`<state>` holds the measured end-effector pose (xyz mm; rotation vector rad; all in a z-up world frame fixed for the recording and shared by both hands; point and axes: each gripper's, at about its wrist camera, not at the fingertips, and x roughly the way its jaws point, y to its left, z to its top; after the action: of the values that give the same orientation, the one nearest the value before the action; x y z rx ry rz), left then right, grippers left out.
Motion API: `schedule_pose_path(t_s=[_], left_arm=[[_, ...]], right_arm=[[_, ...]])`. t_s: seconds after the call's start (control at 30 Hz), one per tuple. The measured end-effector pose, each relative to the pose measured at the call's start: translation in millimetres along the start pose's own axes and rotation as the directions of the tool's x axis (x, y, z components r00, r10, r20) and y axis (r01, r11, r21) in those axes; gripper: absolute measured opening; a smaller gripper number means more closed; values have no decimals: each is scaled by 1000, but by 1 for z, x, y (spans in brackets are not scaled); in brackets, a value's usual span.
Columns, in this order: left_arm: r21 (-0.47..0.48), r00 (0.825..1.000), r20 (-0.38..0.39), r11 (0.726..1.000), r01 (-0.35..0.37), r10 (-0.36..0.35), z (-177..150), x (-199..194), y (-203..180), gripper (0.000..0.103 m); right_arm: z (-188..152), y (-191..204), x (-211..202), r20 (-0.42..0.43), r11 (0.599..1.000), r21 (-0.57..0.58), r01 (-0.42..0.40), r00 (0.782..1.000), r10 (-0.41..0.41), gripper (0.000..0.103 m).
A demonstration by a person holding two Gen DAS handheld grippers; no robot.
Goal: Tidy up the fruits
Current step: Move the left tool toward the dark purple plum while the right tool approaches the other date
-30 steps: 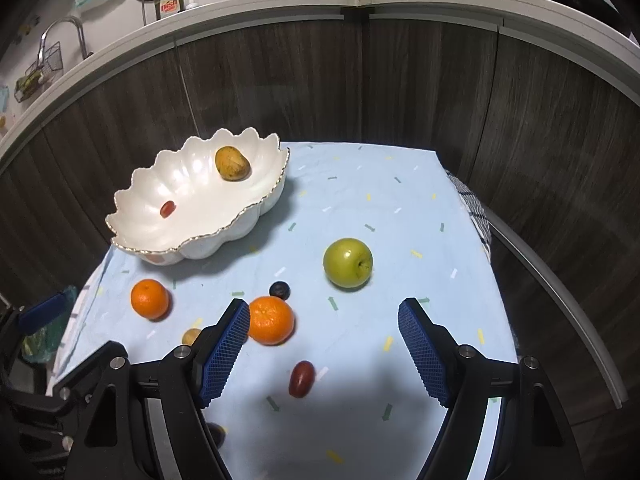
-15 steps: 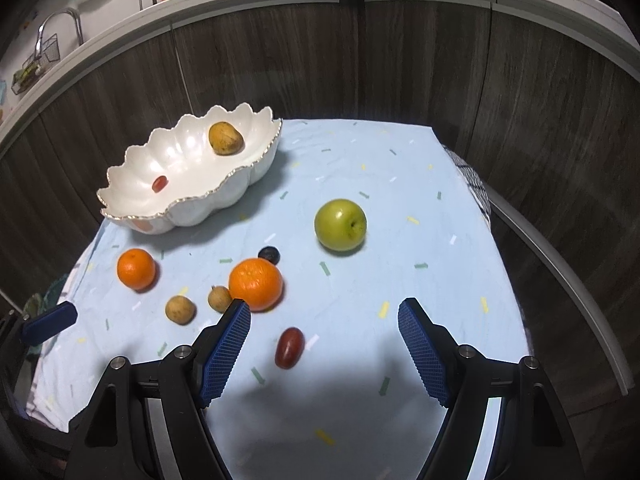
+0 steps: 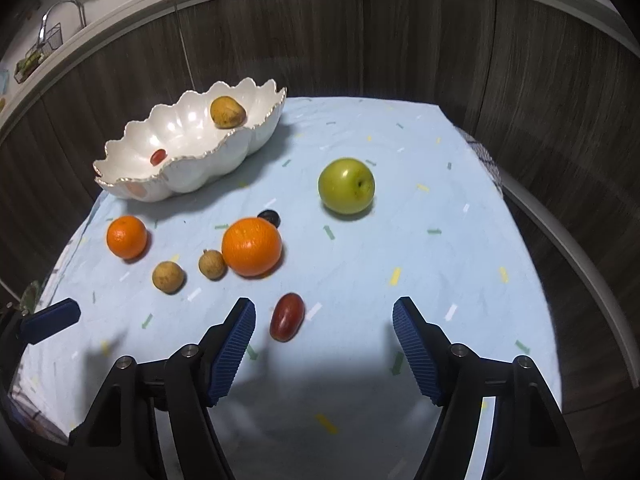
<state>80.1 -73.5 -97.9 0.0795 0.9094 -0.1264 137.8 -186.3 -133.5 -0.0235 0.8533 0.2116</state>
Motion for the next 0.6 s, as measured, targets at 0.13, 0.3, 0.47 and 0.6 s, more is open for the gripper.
schedule_pose_path(t_s=[0.13, 0.3, 0.47, 0.6], left_arm=[[8, 1000, -24, 1000, 7, -6, -4, 7, -2, 82], [15, 999, -45, 1000, 17, -16, -9, 15, -5, 79], [14, 999, -48, 1000, 20, -19, -12, 21, -4, 72], [17, 999, -52, 1000, 19, -18, -16, 29, -5, 64]], right_arm=[[-5, -1, 2, -5, 1000, 12, -7, 1000, 7, 70], [-8, -1, 2, 1, 1000, 5, -4, 1000, 4, 70], [-8, 3, 6, 0, 1000, -11, 3, 1000, -3, 69], [-7, 7, 9, -2, 1000, -25, 16, 1000, -16, 67]])
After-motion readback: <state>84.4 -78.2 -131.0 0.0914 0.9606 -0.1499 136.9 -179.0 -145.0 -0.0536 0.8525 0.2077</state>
